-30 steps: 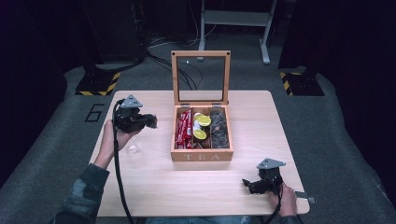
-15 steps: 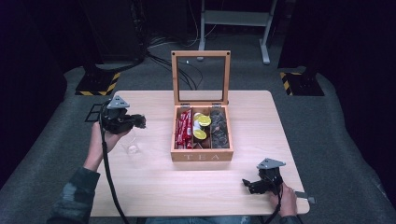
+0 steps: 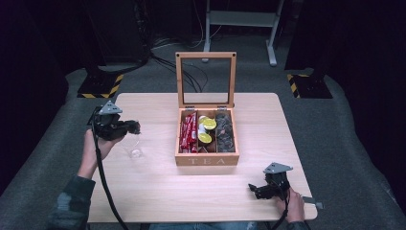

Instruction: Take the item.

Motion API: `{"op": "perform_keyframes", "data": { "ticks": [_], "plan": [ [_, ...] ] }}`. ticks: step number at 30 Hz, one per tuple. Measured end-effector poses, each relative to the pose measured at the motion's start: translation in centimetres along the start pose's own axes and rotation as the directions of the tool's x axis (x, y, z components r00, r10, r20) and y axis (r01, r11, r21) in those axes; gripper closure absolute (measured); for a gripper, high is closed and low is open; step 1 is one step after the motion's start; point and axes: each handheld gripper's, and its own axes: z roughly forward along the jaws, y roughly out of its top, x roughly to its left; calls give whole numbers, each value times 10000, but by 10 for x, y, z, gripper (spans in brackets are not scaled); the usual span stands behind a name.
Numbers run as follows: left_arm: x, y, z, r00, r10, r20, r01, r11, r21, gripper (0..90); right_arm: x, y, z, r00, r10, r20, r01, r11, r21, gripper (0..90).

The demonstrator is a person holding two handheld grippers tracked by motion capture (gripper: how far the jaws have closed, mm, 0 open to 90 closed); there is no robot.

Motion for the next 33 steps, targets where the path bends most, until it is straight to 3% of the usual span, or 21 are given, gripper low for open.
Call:
{"op": "perform_keyframes", "data": {
  "ticks": [9, 17, 26, 33],
  "plan": [
    [12, -14, -1, 9994, -292, -162, 294, 9994, 161, 847, 0, 0, 0, 10000, 7, 1, -7, 10000, -8, 0],
    [23, -28, 7, 9984, -462, -312, 482, 9967, 649, 847, 0, 0, 0, 10000, 5, -6, -5, 10000, 8, 0],
    [26, -34, 19, 9975, -626, -324, 652, 9944, 834, 847, 0, 0, 0, 10000, 3, -5, -3, 10000, 7, 0],
    [27, -38, 28, 9979, -538, -351, 576, 9912, 1195, 846, 0, 0, 0, 10000, 0, -7, 0, 10000, 9, 0]
  ]
}}
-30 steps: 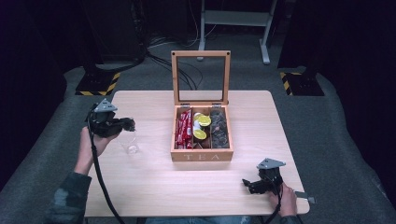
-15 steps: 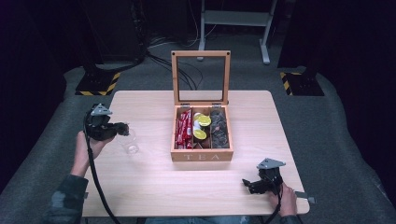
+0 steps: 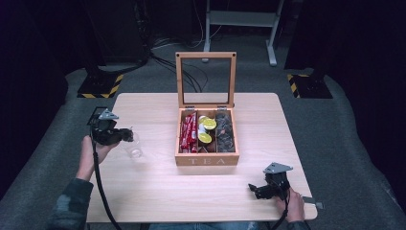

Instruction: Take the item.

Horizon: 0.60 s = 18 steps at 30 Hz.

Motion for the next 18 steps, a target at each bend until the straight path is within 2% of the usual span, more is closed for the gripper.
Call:
{"op": "perform_keyframes", "data": {
  "ticks": [6, 7, 10, 11, 18],
  "plan": [
    [2, -6, 9, 10000, -9, 0, 9, 9995, 317, 846, 0, 0, 0, 10000, -1, 0, 1, 10000, -1, 0],
    [1, -6, 11, 9998, -219, -2, 219, 9995, 230, 846, 0, 0, 0, 10000, -4, 2, 4, 10000, -2, 0],
    [1, -6, 13, 9999, -152, 11, 151, 9995, 261, 845, 0, 0, 0, 10000, 7, 7, -7, 10000, -16, 0],
    [1, -5, 13, 10000, -4, 22, 3, 9991, 428, 845, 0, 0, 0, 10000, -2, 5, 2, 10000, -5, 0],
    [0, -5, 23, 10000, 26, -43, -23, 9976, 693, 843, 0, 0, 0, 10000, -5, 0, 5, 10000, -1, 0]
  ]
}}
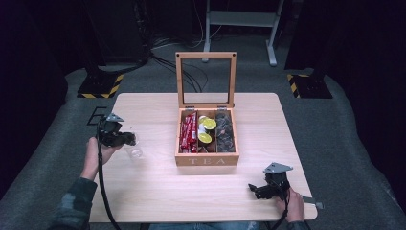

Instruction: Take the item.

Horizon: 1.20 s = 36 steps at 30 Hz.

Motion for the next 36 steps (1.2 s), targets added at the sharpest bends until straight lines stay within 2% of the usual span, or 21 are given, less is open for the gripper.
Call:
{"op": "perform_keyframes", "data": {
  "ticks": [2, 9, 16, 19, 23, 28, 30, 31, 35, 36],
  "plan": [
    [-2, -1, 5, 9999, 67, -98, -66, 9999, 98, 841, 0, 0, 0, 10000, 8, 7, -8, 10000, -15, 0],
    [-3, -5, 12, 10000, 13, 80, -17, 9992, 402, 835, 0, 0, 0, 10000, 2, 2, -2, 10000, -1, 0],
    [-2, -6, 11, 9999, -57, 116, 55, 9998, 212, 752, 0, 0, 0, 10000, 11, 15, -11, 10000, -40, 0],
    [-2, -6, 6, 9998, -112, 139, 110, 9999, 103, 668, 0, 0, 0, 10000, 4, 0, -4, 10000, 1, 0],
    [-1, -6, -2, 9989, -420, 221, 422, 9991, -44, 489, 0, 0, 0, 10000, 4, 2, -4, 10000, -1, 0],
    [1, -5, -16, 9981, -613, 115, 618, 9968, -511, 302, 0, 0, 0, 10000, 9, 10, -9, 10000, -16, 0],
    [-1, -6, -21, 9970, -768, 53, 770, 9940, -771, 249, 0, 0, 0, 10000, 7, 14, -7, 10000, -21, 0],
    [0, -6, -24, 9978, -662, 63, 665, 9953, -702, 219, 0, 0, 0, 10000, 8, 6, -8, 10000, -16, 0],
    [-5, -10, -32, 9969, -784, -10, 778, 9907, -1119, 147, 0, 0, 0, 10000, 16, 15, -15, 10000, -38, 0],
    [-6, -11, -35, 9977, -679, 59, 681, 9920, -1060, 142, 0, 0, 0, 10000, 16, 14, -16, 10000, -32, 0]
  ]
}}
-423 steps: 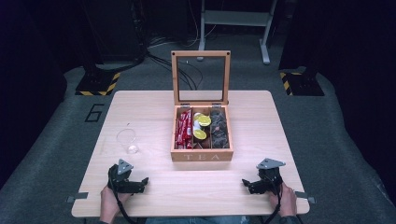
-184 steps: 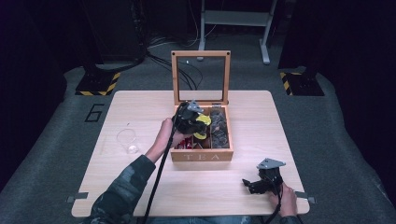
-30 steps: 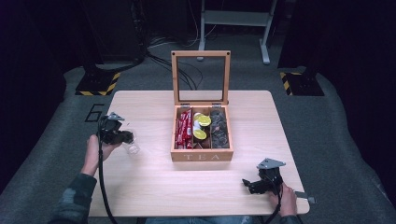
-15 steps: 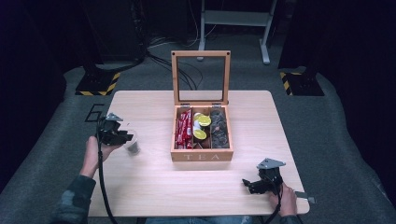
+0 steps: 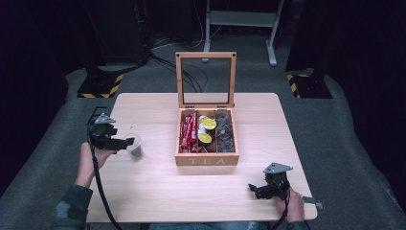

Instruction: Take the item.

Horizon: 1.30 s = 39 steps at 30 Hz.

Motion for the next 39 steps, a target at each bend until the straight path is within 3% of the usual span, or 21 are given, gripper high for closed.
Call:
{"op": "perform_keyframes", "data": {
  "ticks": [11, 21, 31, 39],
  "plan": [
    [-21, -18, -19, 9999, 86, -144, -95, 9979, -637, 44, 0, 0, 0, 10000, 13, 21, -13, 10000, -32, 0],
    [-36, -46, -16, 9998, -147, -128, 134, 9953, -964, 0, 0, 0, 0, 10000, 14, 26, -14, 10000, -37, 0],
    [-49, -83, 2, 9985, -525, 155, 539, 9927, -1076, 0, 0, 0, 0, 10000, 18, 33, -18, 10000, -44, 0],
    [-62, -111, 31, 9965, -655, 524, 680, 9966, -468, 0, 0, 0, 0, 10000, 23, 33, -23, 10000, -48, 0]
  ]
}}
